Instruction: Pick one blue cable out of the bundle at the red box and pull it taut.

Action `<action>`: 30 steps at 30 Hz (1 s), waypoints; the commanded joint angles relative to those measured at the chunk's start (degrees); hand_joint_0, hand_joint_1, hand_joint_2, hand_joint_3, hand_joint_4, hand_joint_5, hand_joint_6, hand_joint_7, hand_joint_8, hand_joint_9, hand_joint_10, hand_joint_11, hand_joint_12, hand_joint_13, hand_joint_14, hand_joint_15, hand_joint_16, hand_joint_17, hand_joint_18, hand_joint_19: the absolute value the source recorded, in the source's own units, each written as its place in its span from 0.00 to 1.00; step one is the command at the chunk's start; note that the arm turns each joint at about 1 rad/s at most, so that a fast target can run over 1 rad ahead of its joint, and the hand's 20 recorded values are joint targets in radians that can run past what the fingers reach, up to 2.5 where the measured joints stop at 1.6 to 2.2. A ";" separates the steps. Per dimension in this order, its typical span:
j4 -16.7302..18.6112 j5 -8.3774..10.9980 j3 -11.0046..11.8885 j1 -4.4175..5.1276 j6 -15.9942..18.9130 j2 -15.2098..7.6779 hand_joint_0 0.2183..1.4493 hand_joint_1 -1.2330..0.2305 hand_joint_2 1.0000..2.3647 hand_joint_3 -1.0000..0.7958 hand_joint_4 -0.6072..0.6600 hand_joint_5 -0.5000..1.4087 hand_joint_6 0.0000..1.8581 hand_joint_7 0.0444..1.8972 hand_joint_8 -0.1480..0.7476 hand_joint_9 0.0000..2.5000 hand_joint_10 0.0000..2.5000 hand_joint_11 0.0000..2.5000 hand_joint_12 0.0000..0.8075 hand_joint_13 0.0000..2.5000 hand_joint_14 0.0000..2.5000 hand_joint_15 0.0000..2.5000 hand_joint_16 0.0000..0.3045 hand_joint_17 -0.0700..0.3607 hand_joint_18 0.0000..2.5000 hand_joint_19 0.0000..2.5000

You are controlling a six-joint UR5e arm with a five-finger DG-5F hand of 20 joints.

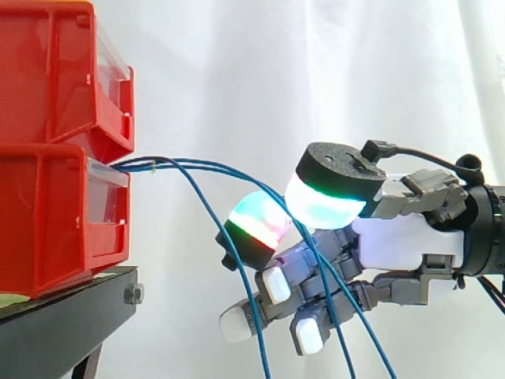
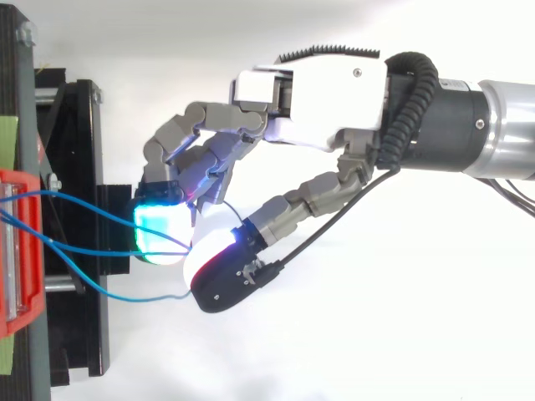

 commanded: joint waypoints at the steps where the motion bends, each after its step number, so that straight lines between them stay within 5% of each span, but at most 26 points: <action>1: 0.01 -0.03 0.00 0.00 -0.02 0.00 0.47 0.16 0.00 0.33 0.63 0.16 0.49 0.48 0.56 0.31 0.00 0.31 0.49 0.23 0.00 0.12 0.20 0.47 0.32 0.20; 10: 0.01 -0.03 0.00 0.09 0.06 0.00 0.27 0.29 0.00 0.28 0.65 0.17 0.47 0.48 0.59 0.34 0.01 0.32 0.50 0.24 0.00 0.12 0.21 0.49 0.34 0.22; 16: 0.01 0.14 0.00 0.00 -0.02 0.00 0.32 0.36 0.01 0.36 0.64 0.18 0.47 0.53 0.59 0.36 0.01 0.32 0.50 0.25 0.00 0.13 0.20 0.48 0.35 0.23; 23: 0.01 0.05 0.00 0.09 -0.02 0.00 0.34 0.28 0.02 0.47 0.58 0.19 0.48 0.57 0.60 0.37 0.00 0.33 0.50 0.25 0.00 0.12 0.20 0.48 0.36 0.22; 30: 0.01 0.05 0.00 0.00 0.06 0.00 0.38 0.23 0.02 0.47 0.52 0.18 0.49 0.56 0.58 0.34 0.01 0.32 0.49 0.24 0.00 0.12 0.20 0.48 0.35 0.21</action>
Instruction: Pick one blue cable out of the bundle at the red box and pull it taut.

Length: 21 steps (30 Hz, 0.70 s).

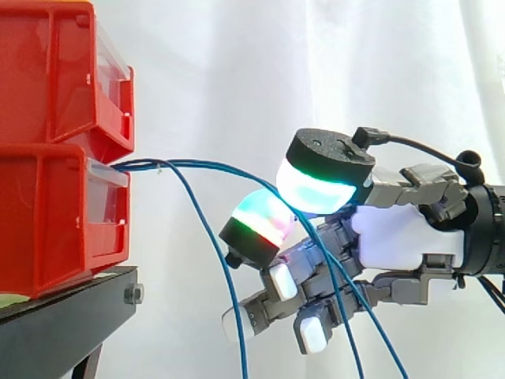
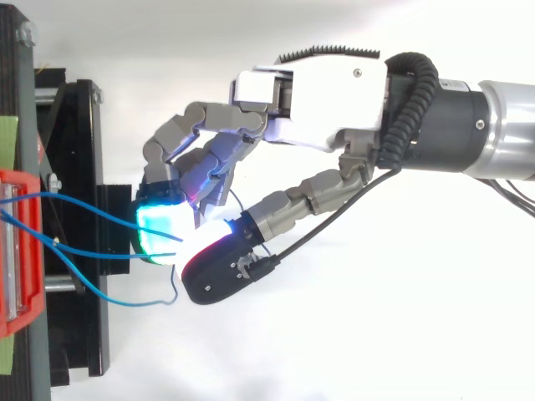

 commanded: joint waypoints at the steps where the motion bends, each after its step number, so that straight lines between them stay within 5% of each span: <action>1: 0.02 0.00 0.00 -0.04 -0.04 0.07 0.38 0.23 0.02 0.47 0.52 0.18 0.49 0.55 0.58 0.34 0.01 0.32 0.49 0.24 0.00 0.12 0.20 0.48 0.34 0.21; 12: 0.11 0.00 0.09 -0.04 0.05 -0.02 0.45 0.17 0.01 0.37 0.51 0.17 0.48 0.52 0.56 0.31 0.00 0.31 0.48 0.21 0.00 0.11 0.19 0.47 0.31 0.20; 21: 0.11 0.00 0.00 -0.04 -0.04 0.07 0.33 0.27 0.01 0.44 0.51 0.18 0.46 0.57 0.51 0.32 0.00 0.26 0.48 0.22 0.00 0.12 0.19 0.47 0.32 0.22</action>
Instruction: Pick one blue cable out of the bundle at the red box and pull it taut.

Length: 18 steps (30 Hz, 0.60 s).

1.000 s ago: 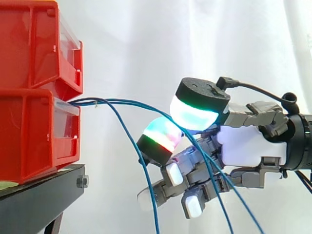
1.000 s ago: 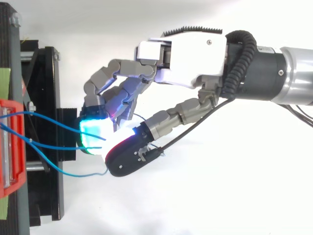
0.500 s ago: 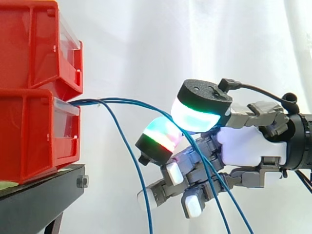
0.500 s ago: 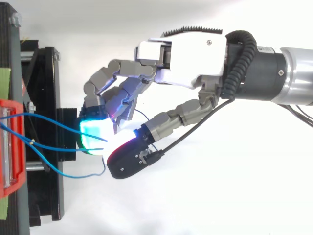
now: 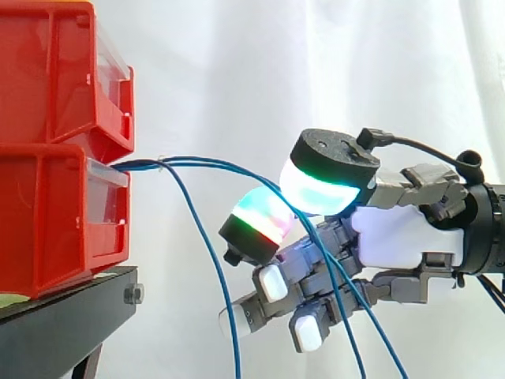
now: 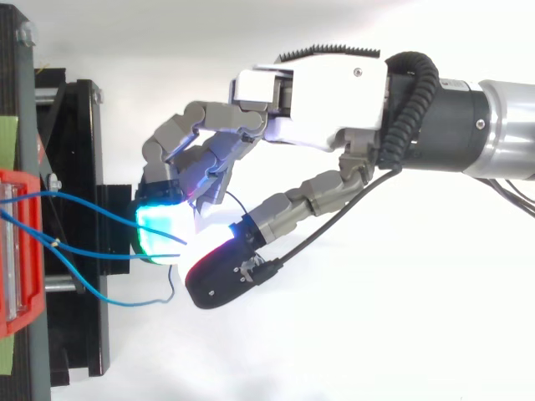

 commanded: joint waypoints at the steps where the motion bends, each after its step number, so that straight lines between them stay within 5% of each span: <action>1: -0.09 0.00 -0.02 -0.02 0.01 0.03 0.32 0.28 0.01 0.44 0.51 0.18 0.46 0.59 0.50 0.33 0.00 0.25 0.48 0.21 0.00 0.11 0.19 0.47 0.32 0.23; 8: -0.17 -0.09 -0.02 -0.02 0.01 0.03 0.29 0.41 0.00 0.47 0.46 0.20 0.44 0.56 0.50 0.35 0.00 0.20 0.54 0.22 0.00 0.10 0.23 0.52 0.35 0.22; 18: -0.09 -0.09 -0.02 -0.02 0.01 -0.06 0.30 0.34 0.01 0.52 0.53 0.21 0.40 0.56 0.49 0.33 0.00 0.22 0.52 0.21 0.00 0.10 0.21 0.50 0.33 0.22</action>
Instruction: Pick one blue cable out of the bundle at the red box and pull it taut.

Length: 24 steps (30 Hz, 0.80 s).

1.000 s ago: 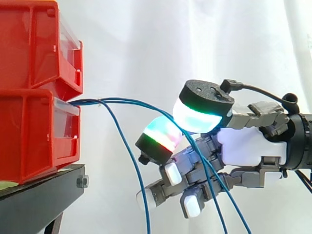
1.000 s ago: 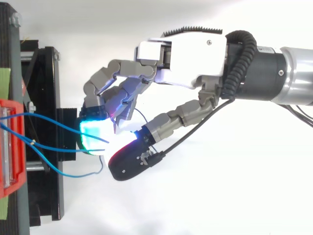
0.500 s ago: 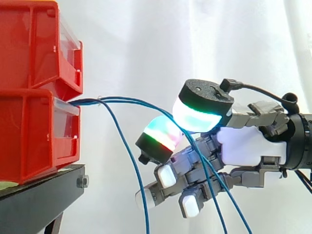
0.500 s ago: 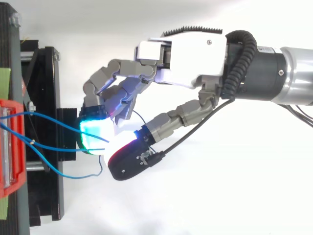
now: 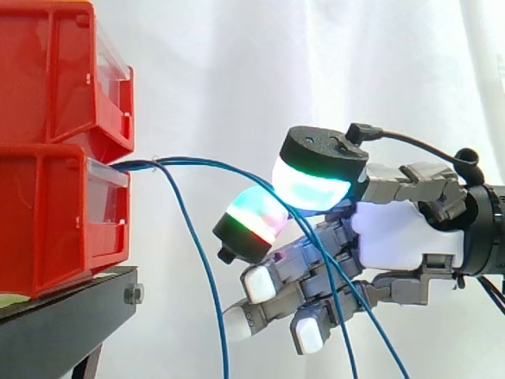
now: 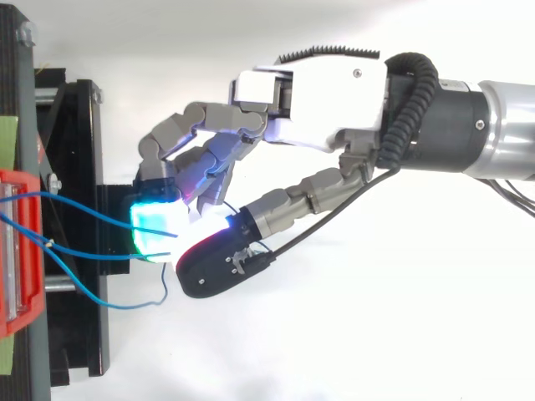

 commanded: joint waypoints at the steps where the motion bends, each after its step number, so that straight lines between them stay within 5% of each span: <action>1: -0.09 -0.03 0.00 -0.03 0.00 -0.02 0.30 0.32 0.01 0.52 0.55 0.20 0.41 0.55 0.49 0.32 0.01 0.23 0.51 0.21 0.00 0.10 0.20 0.49 0.32 0.22; 10: 0.00 0.15 0.00 -0.03 0.00 0.07 0.38 0.19 0.02 0.50 0.52 0.18 0.45 0.51 0.47 0.30 0.01 0.25 0.48 0.19 0.00 0.10 0.19 0.46 0.30 0.21; 24: 0.00 0.06 0.00 0.06 0.00 0.07 0.50 0.18 0.02 0.43 0.55 0.16 0.48 0.49 0.45 0.28 0.00 0.25 0.47 0.17 0.00 0.10 0.19 0.46 0.28 0.21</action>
